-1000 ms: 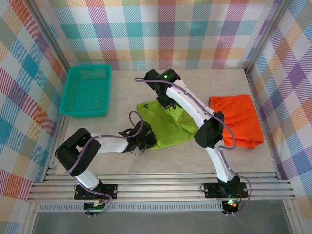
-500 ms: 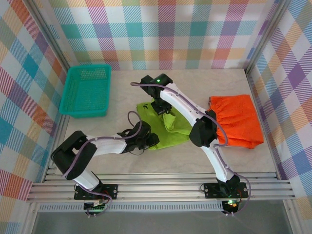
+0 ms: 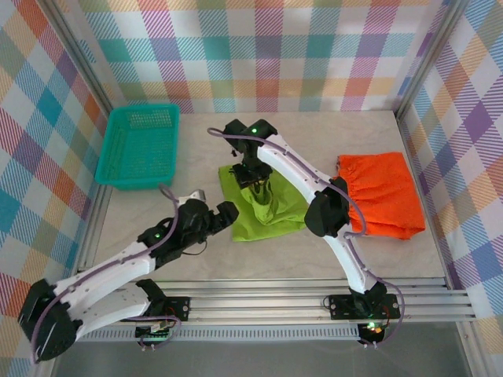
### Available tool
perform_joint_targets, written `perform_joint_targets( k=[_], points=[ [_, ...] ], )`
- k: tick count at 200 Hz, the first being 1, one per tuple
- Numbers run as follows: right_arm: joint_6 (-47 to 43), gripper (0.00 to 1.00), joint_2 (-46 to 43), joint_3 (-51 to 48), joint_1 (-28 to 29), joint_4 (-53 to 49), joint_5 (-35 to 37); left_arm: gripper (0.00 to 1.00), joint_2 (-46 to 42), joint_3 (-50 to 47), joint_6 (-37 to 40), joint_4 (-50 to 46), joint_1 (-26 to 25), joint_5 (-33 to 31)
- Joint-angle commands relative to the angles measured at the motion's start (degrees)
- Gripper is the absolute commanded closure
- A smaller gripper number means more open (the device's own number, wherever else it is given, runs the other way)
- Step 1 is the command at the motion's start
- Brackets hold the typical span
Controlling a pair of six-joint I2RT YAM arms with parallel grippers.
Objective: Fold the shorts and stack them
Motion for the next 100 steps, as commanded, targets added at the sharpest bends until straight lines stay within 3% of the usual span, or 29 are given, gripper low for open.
perform_joint_targets(
  k=[1,26,49,75,100],
  points=[
    [4.8,0.51,-2.3,2.0,0.4,8.4,-20.4,0.02,-6.6,0.6,0.4,-7.0,1.3,-6.1],
    [7.5,0.43,-7.9,-0.8,-0.6,15.1,-28.0,0.0,-12.8,2.6,1.5,-8.1,2.4,-7.0],
    [10.2,0.32,-19.4,-15.7,-3.4,26.0,-27.6,0.0,-13.0,5.1,2.4,-7.9,3.4,-4.6],
    [17.5,0.15,-33.1,-38.1,-8.9,43.9,-28.8,0.0,-6.9,6.8,2.6,-2.2,4.3,2.1],
    [20.9,0.12,-39.5,-51.5,-13.8,51.6,-30.0,0.0,3.4,10.7,1.5,5.0,4.7,10.2]
  ],
)
